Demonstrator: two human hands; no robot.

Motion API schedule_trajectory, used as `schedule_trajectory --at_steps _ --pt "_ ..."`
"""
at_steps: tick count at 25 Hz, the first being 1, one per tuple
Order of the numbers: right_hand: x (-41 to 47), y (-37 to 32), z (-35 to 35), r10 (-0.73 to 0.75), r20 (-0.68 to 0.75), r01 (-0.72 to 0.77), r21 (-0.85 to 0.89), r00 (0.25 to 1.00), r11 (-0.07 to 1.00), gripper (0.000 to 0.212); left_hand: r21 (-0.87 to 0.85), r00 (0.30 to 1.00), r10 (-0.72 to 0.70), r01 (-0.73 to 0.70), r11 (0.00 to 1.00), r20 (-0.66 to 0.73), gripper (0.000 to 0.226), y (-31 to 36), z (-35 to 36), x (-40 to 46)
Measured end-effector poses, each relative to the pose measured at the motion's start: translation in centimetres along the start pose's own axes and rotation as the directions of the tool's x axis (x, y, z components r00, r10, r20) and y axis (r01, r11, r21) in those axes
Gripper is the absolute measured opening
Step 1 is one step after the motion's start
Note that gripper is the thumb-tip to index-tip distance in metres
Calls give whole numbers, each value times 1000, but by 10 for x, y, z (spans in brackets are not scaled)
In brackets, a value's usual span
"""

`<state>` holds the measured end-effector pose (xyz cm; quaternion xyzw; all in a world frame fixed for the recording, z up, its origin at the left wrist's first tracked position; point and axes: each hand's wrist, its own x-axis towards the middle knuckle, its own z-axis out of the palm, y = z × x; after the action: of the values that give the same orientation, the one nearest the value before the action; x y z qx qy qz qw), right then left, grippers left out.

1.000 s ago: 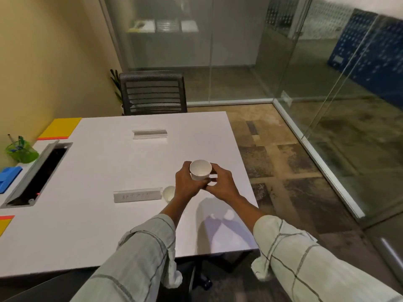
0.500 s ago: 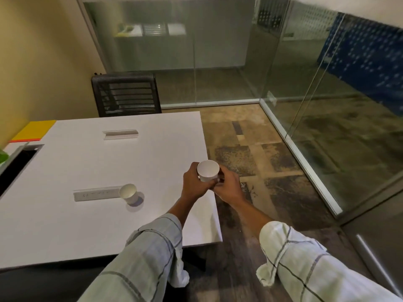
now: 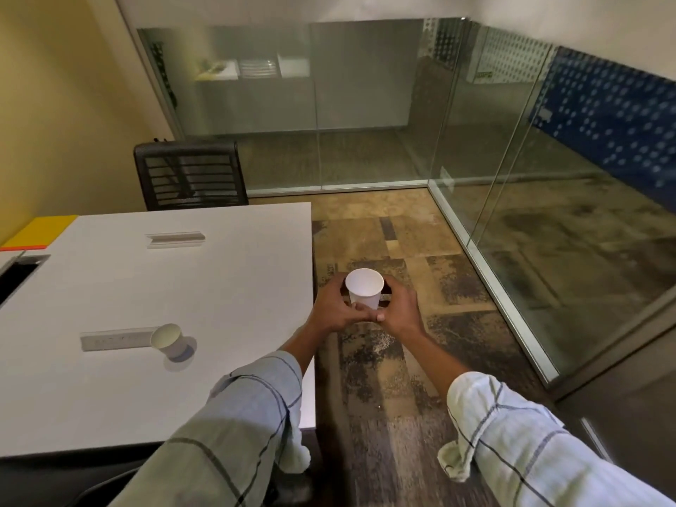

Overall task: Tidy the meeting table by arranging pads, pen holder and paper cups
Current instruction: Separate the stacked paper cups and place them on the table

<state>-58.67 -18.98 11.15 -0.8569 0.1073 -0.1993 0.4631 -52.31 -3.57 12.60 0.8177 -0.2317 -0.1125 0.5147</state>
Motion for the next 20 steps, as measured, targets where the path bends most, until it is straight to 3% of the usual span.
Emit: schedule_trajectory --at_steps 5,9,11,14,20 --pt "42 32 -18 -19 -27 18 -43 999 999 77 221 990 50 -79 972 135 107 -5 6 44" --pt "104 61 -26 -41 1 41 -39 999 998 79 420 984 86 -144 896 154 85 -24 18 102" --pt "143 75 -26 -60 33 62 -35 998 998 80 570 983 77 -160 806 168 81 -35 21 139" --pt "208 92 -20 -89 103 94 -38 991 995 82 734 989 18 -121 668 146 86 -51 22 199" --pt "326 111 1 -146 218 155 -25 965 988 82 773 987 -144 34 633 75 84 -69 11 290"
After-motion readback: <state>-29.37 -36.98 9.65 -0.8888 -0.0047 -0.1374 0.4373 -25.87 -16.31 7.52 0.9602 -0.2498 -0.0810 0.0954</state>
